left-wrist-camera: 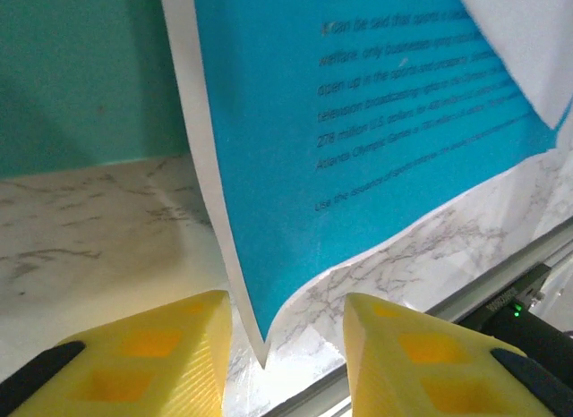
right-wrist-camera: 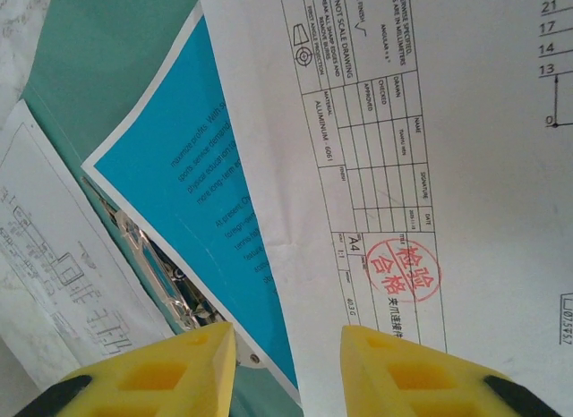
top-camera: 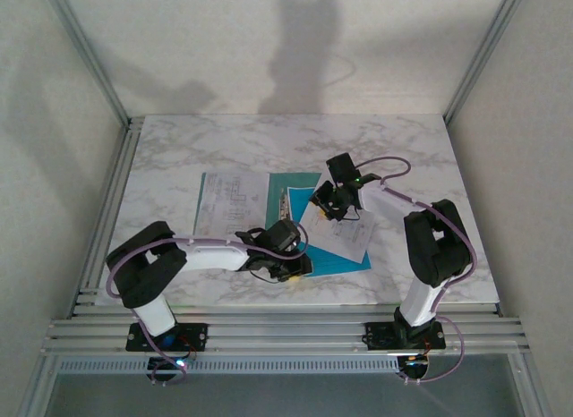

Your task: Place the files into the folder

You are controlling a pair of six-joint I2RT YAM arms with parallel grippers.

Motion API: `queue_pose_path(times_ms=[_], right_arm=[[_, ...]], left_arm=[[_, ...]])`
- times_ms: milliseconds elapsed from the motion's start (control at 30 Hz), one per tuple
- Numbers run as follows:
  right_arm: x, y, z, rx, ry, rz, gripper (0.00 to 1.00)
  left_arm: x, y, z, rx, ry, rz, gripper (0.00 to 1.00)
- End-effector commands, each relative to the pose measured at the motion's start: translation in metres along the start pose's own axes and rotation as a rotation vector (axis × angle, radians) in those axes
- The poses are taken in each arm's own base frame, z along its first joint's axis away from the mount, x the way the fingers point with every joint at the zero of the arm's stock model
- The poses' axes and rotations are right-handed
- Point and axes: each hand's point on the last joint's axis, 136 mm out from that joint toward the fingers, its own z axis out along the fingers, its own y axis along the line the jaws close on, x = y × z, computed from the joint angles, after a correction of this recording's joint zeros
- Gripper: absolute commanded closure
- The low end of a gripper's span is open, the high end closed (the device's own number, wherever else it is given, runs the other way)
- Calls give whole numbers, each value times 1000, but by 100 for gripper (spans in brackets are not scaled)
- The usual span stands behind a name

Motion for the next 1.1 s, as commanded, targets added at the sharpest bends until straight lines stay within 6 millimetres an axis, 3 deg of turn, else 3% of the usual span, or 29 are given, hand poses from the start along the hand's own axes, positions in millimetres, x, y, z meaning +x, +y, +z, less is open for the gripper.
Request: queue_pose_path(times_ms=[0,233,467,800,1067], right_arm=[[3,-10,2,28,23,-7,64],[13,-21,24,37,85,21,64],[26,-33,21,41,132,-35,64],[60,-63,10,41,244,-102,62],[74,-60,-4,-11,300,-200,61]], left_arm=[[-4,-3,8,1,-37,-30,68],[-13,-2,8,-21,-85,-50,100],[-29,0,-8,-33,-140,-76,100],[-56,6,-20,-37,-167,-86,100],[-75,7,-22,-58,-176,-80,100]])
